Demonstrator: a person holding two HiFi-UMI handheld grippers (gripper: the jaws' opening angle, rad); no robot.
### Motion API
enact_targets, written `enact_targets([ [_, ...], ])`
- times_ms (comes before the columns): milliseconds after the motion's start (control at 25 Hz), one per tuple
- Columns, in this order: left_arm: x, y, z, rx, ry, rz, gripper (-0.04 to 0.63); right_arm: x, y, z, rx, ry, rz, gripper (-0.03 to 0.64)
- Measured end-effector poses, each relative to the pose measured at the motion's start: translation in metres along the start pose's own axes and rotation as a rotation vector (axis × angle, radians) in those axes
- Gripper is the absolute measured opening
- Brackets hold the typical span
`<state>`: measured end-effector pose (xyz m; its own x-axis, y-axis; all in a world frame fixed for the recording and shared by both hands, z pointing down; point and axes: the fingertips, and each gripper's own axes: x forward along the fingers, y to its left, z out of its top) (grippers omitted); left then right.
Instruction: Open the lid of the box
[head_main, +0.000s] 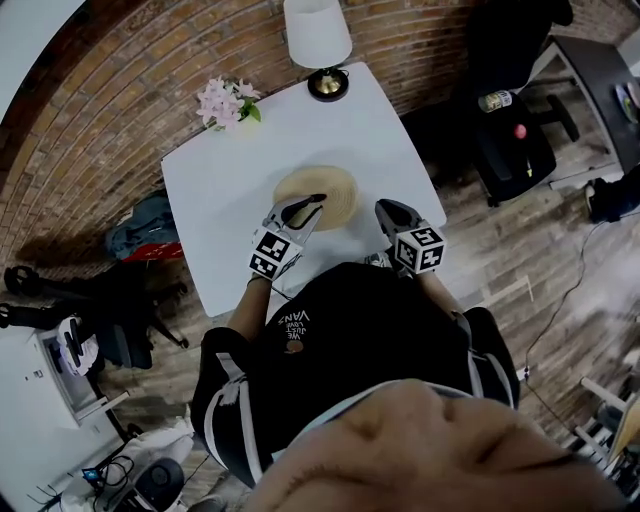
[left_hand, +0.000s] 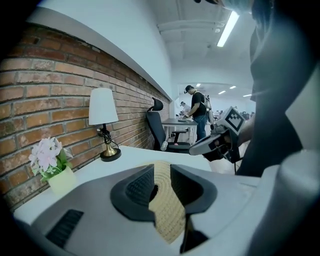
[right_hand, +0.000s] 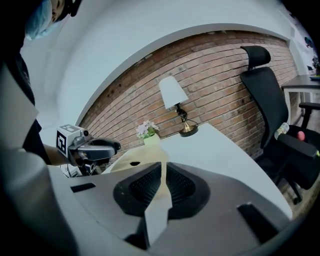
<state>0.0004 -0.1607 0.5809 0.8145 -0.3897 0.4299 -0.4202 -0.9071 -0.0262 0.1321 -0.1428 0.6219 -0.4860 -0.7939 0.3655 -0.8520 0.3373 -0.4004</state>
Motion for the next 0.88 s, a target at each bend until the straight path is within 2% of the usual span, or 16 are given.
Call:
enact_targets([
  [120, 0.004, -0.001, -0.005, 0.025, 0.033, -0.006, 0.117, 0.008, -0.002, -0.006, -0.036, 0.044, 0.023, 0.008],
  [160, 0.006, -0.001, -0.006, 0.038, 0.047, -0.013, 0.135, 0.012, -0.002, -0.008, -0.047, 0.061, 0.029, 0.027],
  [240, 0.010, -0.004, -0.011, 0.083, 0.090, -0.029, 0.188, 0.018, -0.004, -0.012, -0.067, 0.098, 0.045, 0.141],
  [280, 0.012, -0.005, -0.014, 0.103, 0.113, -0.037, 0.214, 0.021, -0.004, -0.015, -0.080, 0.116, 0.056, 0.154],
  [640, 0.022, -0.012, -0.042, 0.144, 0.240, -0.109, 0.321, 0.043, 0.000, -0.037, -0.230, 0.236, 0.146, 0.226],
  [880, 0.029, -0.018, -0.051, 0.276, 0.351, -0.192, 0.357, 0.049, -0.002, -0.039, -0.294, 0.273, 0.203, 0.258],
])
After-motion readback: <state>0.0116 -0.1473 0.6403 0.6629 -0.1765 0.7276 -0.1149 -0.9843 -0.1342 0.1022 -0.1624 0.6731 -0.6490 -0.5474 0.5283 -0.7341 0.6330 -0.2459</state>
